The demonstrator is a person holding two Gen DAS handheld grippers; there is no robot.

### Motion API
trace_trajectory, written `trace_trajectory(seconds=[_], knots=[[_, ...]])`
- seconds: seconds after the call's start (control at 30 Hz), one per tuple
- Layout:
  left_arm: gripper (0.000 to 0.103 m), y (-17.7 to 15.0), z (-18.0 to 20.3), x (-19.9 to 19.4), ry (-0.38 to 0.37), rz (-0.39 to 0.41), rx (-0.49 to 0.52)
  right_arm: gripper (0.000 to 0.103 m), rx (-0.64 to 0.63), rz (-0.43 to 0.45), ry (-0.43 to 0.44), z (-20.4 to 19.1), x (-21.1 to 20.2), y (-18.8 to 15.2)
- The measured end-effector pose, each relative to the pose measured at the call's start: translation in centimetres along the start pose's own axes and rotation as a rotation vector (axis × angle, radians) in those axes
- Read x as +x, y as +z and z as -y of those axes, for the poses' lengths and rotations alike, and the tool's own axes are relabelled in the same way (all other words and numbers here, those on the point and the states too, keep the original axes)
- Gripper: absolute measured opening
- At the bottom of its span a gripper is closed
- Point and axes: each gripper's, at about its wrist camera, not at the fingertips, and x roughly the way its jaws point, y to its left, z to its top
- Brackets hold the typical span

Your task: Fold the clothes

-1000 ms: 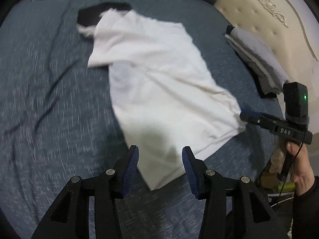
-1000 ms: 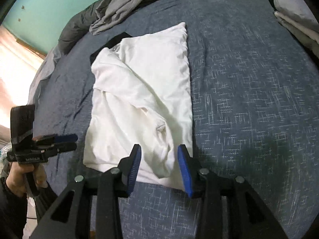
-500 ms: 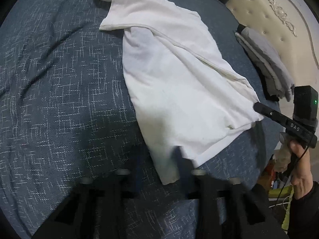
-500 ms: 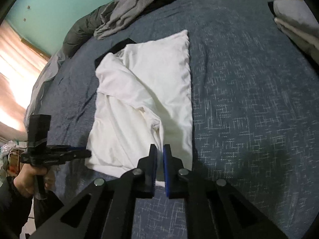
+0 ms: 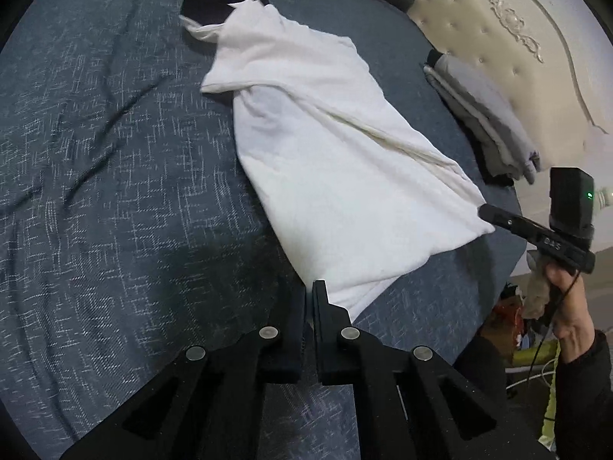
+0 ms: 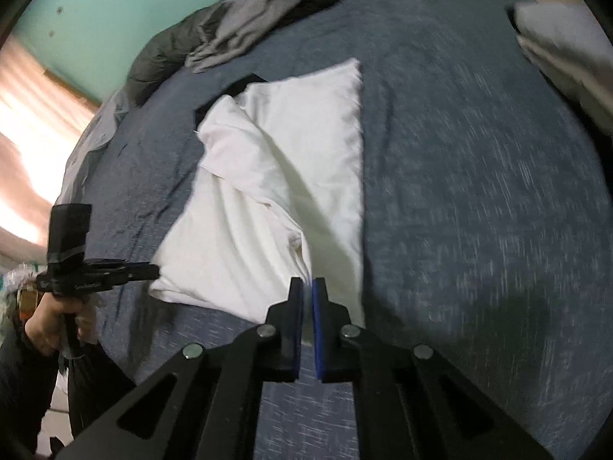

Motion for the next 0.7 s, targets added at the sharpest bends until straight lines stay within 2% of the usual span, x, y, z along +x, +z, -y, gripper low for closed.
trace_trajectory(seconds=[0.23,0.37,0.4,0.47,0.53,0.63,0.7], knots=[[0.003,-0.8,0.4,2.1,0.011,-0.033,0.001,0.004,0.031,-0.019,-0.041,2.1,2.0,-0.9],[0.004,-0.7,0.3,2.1,-0.036,-0.034,-0.045,0.004,0.043,0.011,-0.049,2.9,1.4,-0.6],[0.006,-0.9,0.5,2.2,-0.042,-0.042,-0.041,0.004,0.047,0.016,-0.047,3.0,1.3,-0.5],[0.019,-1.4,1.1,2.4,-0.043,-0.052,-0.016,0.004,0.055,0.019,-0.027,3.0,1.0,-0.4],[0.026,-1.8,1.5,2.6,-0.049,-0.061,-0.009,0.004,0.063,0.020,-0.005,2.9,0.7,-0.4],[0.026,-2.3,1.8,3.0,-0.054,-0.065,0.004,0.005,0.061,0.019,0.023,2.2,0.4,-0.4],[0.025,-2.4,1.9,3.4,-0.057,-0.060,0.006,0.011,0.041,0.013,0.027,1.4,0.4,-0.4]])
